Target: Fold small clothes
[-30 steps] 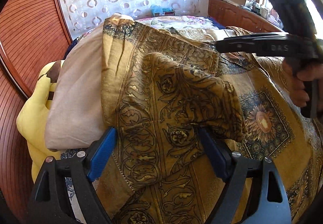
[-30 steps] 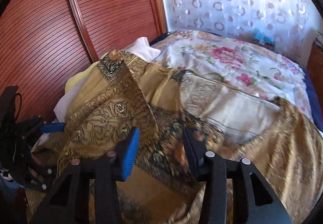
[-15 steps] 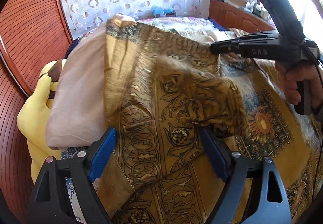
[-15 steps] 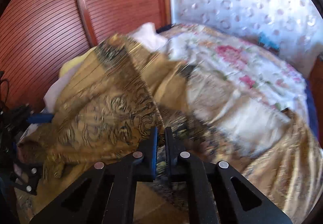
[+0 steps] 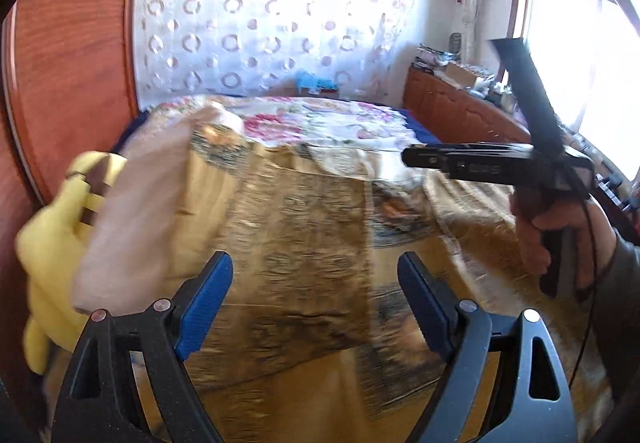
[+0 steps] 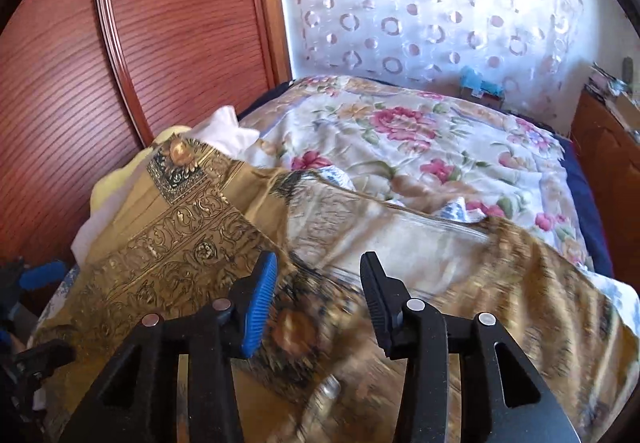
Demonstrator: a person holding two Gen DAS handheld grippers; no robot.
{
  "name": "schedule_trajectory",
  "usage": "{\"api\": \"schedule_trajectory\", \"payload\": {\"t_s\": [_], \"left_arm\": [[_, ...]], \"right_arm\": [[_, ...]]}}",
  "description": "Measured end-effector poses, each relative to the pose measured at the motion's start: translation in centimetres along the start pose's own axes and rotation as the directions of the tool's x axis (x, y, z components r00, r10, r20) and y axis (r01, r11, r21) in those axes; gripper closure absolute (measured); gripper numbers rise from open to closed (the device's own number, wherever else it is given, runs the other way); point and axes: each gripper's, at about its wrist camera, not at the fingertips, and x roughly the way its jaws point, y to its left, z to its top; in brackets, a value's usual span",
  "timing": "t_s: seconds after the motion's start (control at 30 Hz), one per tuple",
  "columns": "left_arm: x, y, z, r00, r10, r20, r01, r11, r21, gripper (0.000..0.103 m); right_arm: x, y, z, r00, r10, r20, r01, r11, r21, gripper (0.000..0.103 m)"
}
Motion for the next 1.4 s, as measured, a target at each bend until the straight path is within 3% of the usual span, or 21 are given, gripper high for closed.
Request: {"api": "schedule_trajectory", "payload": {"t_s": [0.1,0.4,0.57,0.77,1.03,1.13,1.27,1.33,1.4], "left_arm": [[0.7,-1.3,0.2,0.998,-0.06,-0.003,0.06,0.998,-0.007,0.017],[1.6,-6.6,1.1,0.995,-0.086,0.041,0.085,0.996,0.035,0.017],[3.3,-10.2,0.3,0.997,-0.06,0.04,0.056,0.993,0.101,0.017],[5.0,-12.9,0.0,0.998,-0.055,0.01,0.053,0.988,0.148,0.017],[5.6,-14.9,0.3,0.996,-0.083,-0.019,0.085,0.981,0.172,0.017],[5.5,-15.4,0.0,0.991,-0.129,-0.04,0.134,0.974,0.185,0.017],[6.1,-16.3,-0.5,0.989,-0.122,-0.08,0.136,0.968,0.213,0.017],[6.3,-16.5,-0.5,0.988,-0.125,-0.094,0.143,0.966,0.217,0.017],[6.4,-16.7,-0.6,0.987,-0.12,-0.103,0.141,0.964,0.223,0.017]], "right_arm": [[-3.9,-1.5,-1.5,0.999,-0.033,0.034,0.033,0.999,0.003,0.058],[-14.5,-6.8,-8.1,0.985,-0.159,0.069,0.153,0.985,0.078,0.058],[-17.8,-10.7,-12.5,0.963,-0.267,0.017,0.261,0.952,0.16,0.055],[-18.7,-15.3,-17.4,0.94,-0.334,-0.073,0.341,0.897,0.282,0.055],[-18.6,-18.3,-20.6,0.95,-0.277,-0.145,0.312,0.87,0.382,0.056],[-18.4,-19.4,-20.9,0.956,-0.244,-0.163,0.29,0.865,0.41,0.056],[-18.2,-21.2,-20.7,0.966,-0.198,-0.165,0.252,0.861,0.442,0.056],[-18.2,-21.7,-20.0,0.974,-0.168,-0.154,0.221,0.863,0.455,0.064],[-18.5,-22.1,-19.7,0.973,-0.177,-0.145,0.224,0.864,0.45,0.086]]}}
